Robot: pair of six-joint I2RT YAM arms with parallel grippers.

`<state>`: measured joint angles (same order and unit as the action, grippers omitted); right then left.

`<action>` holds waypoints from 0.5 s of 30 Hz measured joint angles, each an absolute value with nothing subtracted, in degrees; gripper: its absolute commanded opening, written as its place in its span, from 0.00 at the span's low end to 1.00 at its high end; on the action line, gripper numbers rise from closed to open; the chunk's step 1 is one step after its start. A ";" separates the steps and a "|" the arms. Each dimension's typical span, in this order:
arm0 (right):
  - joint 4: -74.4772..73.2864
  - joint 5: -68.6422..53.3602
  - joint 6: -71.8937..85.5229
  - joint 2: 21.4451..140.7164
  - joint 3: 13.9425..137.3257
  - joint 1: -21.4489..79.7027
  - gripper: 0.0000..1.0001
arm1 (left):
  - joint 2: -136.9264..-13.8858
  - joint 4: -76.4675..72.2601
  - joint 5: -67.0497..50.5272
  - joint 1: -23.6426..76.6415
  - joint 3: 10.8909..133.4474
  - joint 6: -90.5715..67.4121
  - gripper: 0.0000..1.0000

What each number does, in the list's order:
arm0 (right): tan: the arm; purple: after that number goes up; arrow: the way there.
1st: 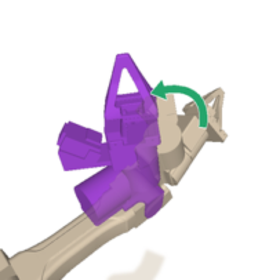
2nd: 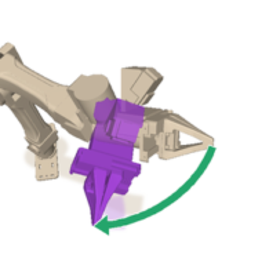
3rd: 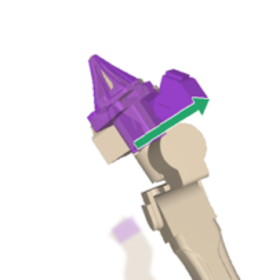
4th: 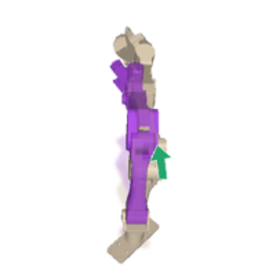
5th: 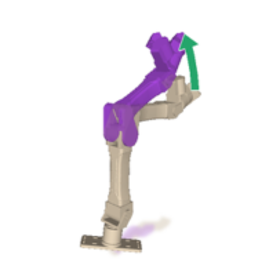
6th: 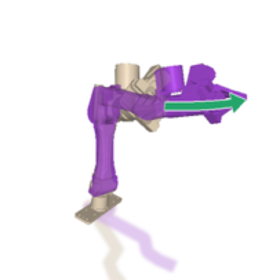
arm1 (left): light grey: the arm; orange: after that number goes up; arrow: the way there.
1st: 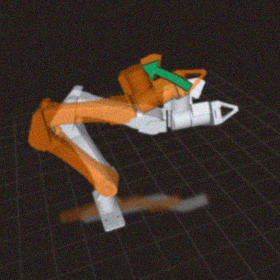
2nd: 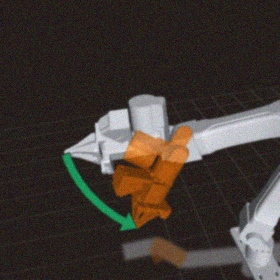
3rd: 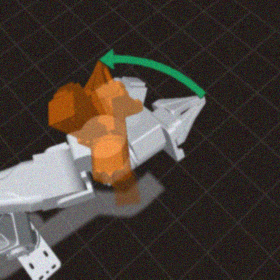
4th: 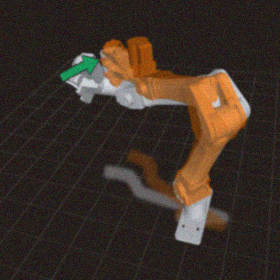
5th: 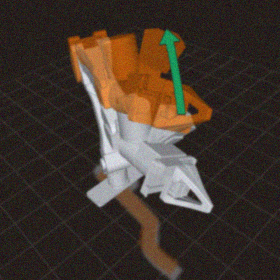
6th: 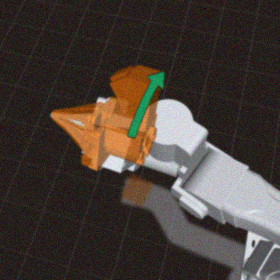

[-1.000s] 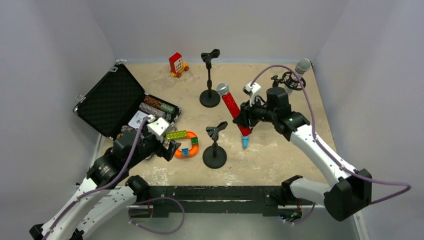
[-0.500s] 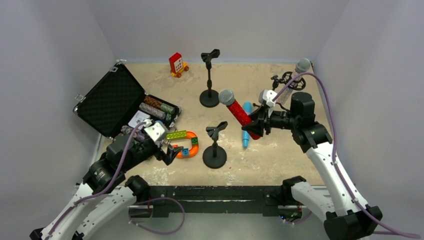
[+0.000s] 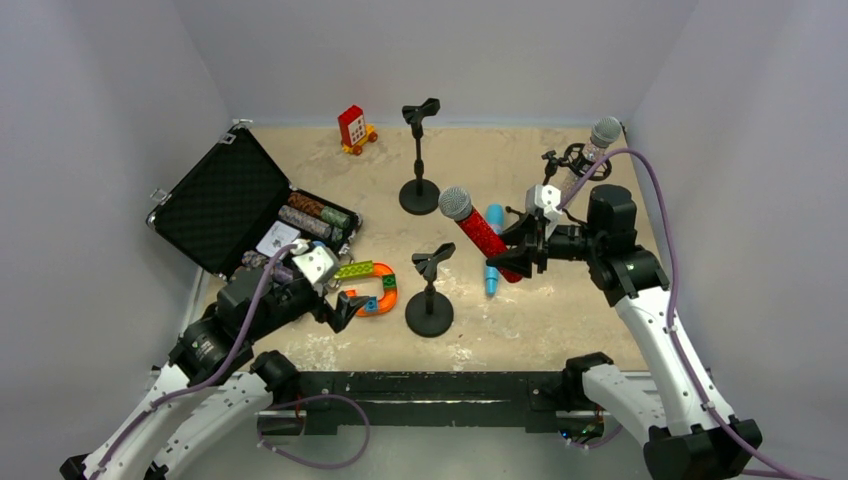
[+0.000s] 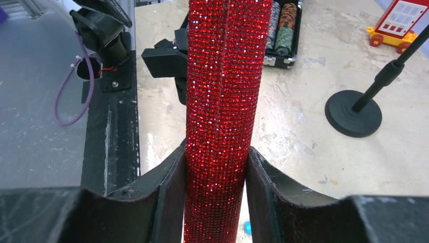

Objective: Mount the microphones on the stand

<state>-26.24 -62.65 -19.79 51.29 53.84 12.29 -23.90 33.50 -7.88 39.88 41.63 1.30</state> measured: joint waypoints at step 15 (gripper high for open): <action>-26.85 -65.91 -22.06 51.29 53.23 11.92 0.00 | -24.51 33.50 -8.78 39.86 41.54 1.32 0.99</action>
<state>-26.85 -65.91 -22.06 51.29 53.23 11.92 -24.51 33.50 -8.78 39.86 41.54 1.32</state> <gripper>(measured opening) 0.430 0.991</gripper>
